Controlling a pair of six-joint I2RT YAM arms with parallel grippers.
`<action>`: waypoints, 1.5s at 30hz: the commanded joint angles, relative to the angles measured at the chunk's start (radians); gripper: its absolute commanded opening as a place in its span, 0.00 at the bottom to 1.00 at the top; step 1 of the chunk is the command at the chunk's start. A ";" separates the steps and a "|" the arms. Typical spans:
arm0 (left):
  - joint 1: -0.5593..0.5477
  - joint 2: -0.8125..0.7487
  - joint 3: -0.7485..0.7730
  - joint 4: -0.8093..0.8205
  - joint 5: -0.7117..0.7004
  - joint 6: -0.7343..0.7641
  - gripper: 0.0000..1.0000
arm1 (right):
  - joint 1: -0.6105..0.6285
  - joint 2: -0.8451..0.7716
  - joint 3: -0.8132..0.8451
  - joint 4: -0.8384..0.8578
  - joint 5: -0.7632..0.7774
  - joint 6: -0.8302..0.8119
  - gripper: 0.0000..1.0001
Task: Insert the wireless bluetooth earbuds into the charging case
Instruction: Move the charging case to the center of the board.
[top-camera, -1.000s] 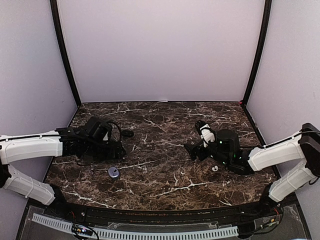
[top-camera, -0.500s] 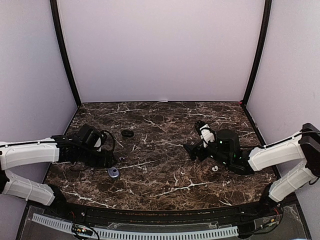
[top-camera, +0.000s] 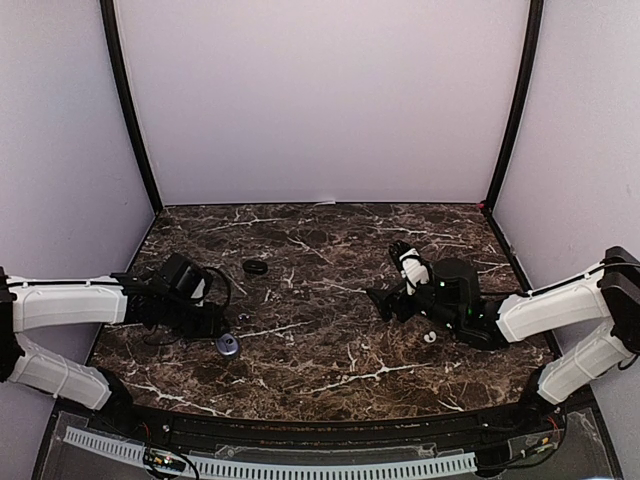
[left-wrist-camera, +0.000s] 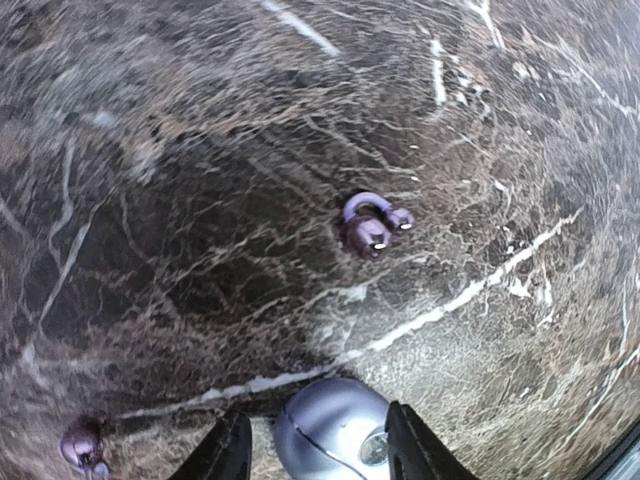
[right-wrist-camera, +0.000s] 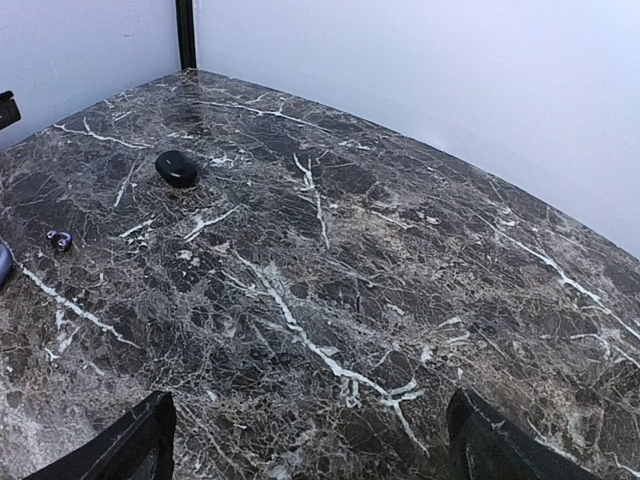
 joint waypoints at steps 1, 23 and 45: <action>0.005 -0.075 -0.037 -0.057 -0.035 -0.123 0.52 | -0.003 -0.006 0.009 0.023 -0.009 -0.006 0.93; -0.018 -0.153 -0.173 -0.091 0.011 -0.490 0.00 | -0.003 0.010 0.025 0.008 -0.021 -0.009 0.93; -0.087 0.298 0.090 0.172 0.161 0.008 0.10 | -0.004 0.010 0.024 0.004 -0.019 -0.014 0.93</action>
